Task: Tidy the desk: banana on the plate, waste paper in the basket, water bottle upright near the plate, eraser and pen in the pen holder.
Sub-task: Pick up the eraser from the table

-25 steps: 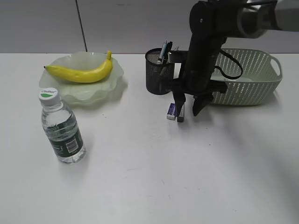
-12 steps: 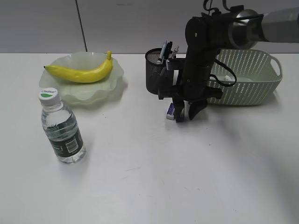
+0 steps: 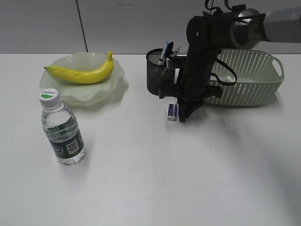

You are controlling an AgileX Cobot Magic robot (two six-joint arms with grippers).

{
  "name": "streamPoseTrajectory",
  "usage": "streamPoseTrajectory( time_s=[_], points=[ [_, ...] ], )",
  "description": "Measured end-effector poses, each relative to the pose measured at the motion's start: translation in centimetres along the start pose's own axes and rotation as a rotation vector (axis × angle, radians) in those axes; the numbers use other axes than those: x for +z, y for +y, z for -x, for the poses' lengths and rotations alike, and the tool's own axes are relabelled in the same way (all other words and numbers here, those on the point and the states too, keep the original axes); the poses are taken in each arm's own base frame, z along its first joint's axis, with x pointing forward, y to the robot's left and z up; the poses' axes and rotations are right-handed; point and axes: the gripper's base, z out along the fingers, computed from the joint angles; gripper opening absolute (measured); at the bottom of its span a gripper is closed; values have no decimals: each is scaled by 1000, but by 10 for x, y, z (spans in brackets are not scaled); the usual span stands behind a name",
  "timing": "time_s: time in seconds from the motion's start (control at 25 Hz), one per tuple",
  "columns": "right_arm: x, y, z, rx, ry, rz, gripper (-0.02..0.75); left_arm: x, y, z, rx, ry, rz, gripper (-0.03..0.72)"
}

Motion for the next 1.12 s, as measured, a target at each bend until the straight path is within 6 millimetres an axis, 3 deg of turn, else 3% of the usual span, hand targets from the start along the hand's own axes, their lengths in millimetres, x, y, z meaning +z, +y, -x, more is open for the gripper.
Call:
streamPoseTrajectory(
  time_s=[0.16, 0.4, 0.64, 0.72, 0.88, 0.96, 1.12],
  points=[
    [-2, 0, 0, -25, 9, -4, 19, 0, 0, 0, 0, 0, 0, 372],
    [-7, -2, -3, -40, 36, -19, 12, 0, 0, 0, 0, 0, 0, 372],
    [-34, 0, 0, -54, -25, -9, 14, 0, 0, 0, 0, 0, 0, 372],
    [-34, 0, 0, -68, -25, -9, 67, 0, 0, 0, -1, 0, 0, 372],
    [-26, 2, 1, -87, -31, 11, 321, 0, 0, 0, -1, 0, 0, 372],
    [-20, 2, 3, -88, -38, 16, 400, 0, 0, 0, -1, 0, 0, 372],
    [-7, 1, 3, -84, -28, 15, 416, 0, 0, 0, -1, 0, 0, 372]
  ],
)
